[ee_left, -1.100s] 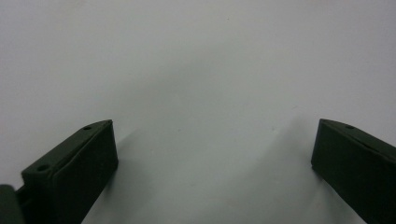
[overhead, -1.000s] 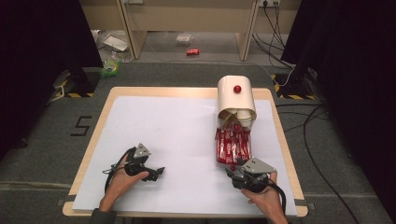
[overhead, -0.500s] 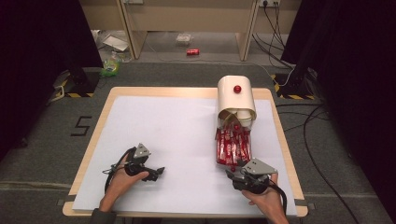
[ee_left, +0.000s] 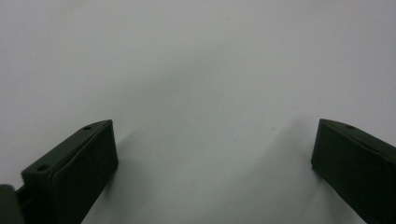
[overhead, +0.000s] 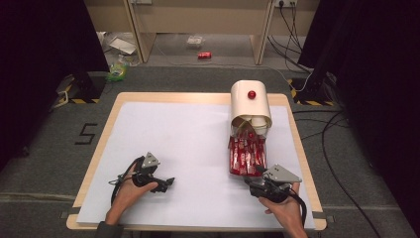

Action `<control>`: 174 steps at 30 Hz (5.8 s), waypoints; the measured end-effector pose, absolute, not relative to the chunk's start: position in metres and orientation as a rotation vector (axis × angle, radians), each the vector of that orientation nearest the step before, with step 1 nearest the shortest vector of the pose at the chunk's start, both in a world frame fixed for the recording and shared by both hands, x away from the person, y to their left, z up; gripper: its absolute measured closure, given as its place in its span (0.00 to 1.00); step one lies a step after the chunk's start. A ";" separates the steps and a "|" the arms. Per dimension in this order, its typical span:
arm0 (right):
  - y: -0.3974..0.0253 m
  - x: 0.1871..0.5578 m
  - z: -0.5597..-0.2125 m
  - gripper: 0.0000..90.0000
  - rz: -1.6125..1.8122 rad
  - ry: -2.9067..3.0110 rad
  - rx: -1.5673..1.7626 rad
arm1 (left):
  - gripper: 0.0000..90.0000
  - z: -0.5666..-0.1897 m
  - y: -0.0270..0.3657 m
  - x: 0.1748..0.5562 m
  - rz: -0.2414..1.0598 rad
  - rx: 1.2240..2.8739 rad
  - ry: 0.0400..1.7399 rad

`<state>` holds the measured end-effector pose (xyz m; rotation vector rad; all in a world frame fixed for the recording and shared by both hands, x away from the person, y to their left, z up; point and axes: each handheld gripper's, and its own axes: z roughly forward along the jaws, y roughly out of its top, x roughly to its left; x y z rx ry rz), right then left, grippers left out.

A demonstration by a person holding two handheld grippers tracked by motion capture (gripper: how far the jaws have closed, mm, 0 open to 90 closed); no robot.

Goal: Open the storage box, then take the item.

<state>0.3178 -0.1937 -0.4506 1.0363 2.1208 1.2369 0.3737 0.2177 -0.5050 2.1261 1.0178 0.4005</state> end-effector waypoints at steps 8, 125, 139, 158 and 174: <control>-0.197 0.323 -0.446 0.46 1.233 2.085 1.062 | 0.00 -0.505 0.218 0.374 0.400 2.127 1.019; -0.178 0.377 -0.441 0.95 1.298 2.123 1.169 | 0.00 -0.505 0.218 0.374 0.401 2.128 1.018; -0.184 0.363 -0.427 0.95 1.335 2.136 1.112 | 0.00 -0.505 0.218 0.374 0.399 2.128 1.018; -0.206 0.352 -0.430 0.95 1.327 2.094 1.129 | 0.00 -0.505 0.218 0.374 0.398 2.127 1.018; -0.248 0.331 -0.427 0.95 1.328 1.982 1.198 | 0.00 -0.505 0.218 0.374 0.398 2.127 1.019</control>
